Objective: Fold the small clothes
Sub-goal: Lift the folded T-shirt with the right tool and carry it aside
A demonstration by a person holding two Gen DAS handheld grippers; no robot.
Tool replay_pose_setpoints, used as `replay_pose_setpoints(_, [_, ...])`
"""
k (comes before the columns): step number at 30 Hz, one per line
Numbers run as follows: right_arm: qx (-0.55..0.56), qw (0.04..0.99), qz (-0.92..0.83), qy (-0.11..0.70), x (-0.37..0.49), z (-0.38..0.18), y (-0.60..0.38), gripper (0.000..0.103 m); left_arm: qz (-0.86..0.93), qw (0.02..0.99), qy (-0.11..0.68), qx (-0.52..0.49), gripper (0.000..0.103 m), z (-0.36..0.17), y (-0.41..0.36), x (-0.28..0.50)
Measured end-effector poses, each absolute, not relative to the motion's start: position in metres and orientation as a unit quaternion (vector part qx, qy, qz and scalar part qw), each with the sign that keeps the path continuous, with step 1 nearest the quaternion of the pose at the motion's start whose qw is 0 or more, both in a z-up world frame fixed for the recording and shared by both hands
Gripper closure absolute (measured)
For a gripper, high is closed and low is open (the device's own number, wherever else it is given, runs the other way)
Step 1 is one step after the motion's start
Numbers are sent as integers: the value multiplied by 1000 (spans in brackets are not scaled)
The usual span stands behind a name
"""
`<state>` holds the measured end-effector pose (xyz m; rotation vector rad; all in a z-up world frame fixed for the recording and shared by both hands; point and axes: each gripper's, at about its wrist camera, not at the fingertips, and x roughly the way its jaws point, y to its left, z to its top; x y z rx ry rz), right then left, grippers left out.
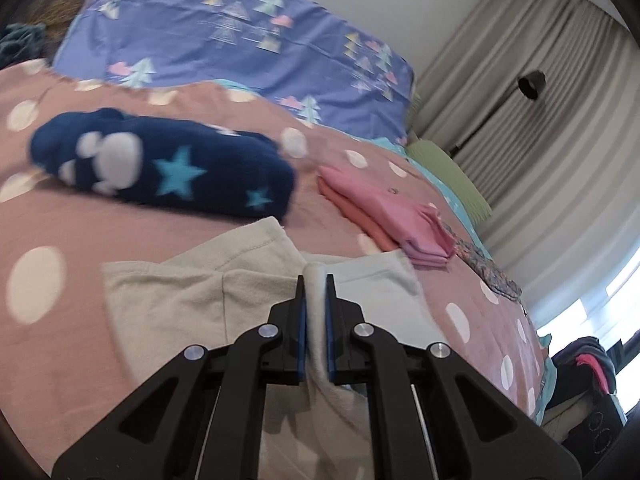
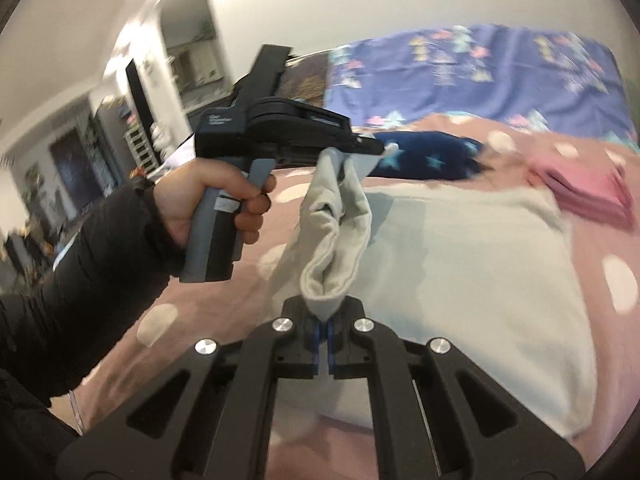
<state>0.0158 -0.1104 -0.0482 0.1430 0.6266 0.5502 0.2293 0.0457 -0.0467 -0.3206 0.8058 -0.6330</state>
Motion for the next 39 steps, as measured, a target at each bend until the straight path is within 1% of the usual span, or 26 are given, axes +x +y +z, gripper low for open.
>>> replay_pose_setpoints(4, [112, 914, 231, 314, 13, -58, -157, 101, -321, 848, 397, -143, 97, -49, -3, 239])
replay_pose_setpoints(11, [150, 922, 155, 321, 8, -78, -223, 101, -350, 834, 411, -115, 97, -56, -86, 247])
replay_pose_setpoints(14, [177, 914, 141, 336, 6, -91, -244, 101, -360, 830, 416, -90, 97, -61, -116, 245])
replay_pose_setpoints(18, [187, 907, 139, 351, 5, -104, -250, 101, -362, 831, 420, -50, 97, -71, -145, 241])
replay_pose_setpoints(22, [200, 904, 145, 349, 2, -109, -254, 101, -362, 829, 425, -43, 98, -80, -153, 240])
replay_pose_setpoints(26, [206, 903, 149, 346, 0, -108, -255, 101, -361, 825, 431, -60, 99, -84, -150, 243])
replay_pose_setpoints(32, [207, 916, 165, 300, -13, -89, -259, 101, -372, 825, 417, -85, 99, -74, -145, 237])
replay_pose_setpoints(34, [202, 914, 150, 317, -12, -95, -259, 101, -375, 824, 419, -71, 98, -77, -150, 235])
replay_pose_setpoints(36, [229, 897, 139, 353, -6, -112, -267, 101, -375, 821, 425, -64, 98, -83, -154, 234])
replay_pose_setpoints(37, [246, 887, 140, 366, -3, -120, -271, 101, -372, 822, 427, -61, 92, -86, -154, 233])
replay_pose_setpoints(38, [264, 877, 142, 376, -1, -127, -276, 101, -365, 826, 427, -57, 79, -87, -153, 230])
replay_pose_setpoints(39, [273, 872, 144, 380, 1, -130, -278, 101, -359, 829, 426, -56, 74, -86, -150, 226])
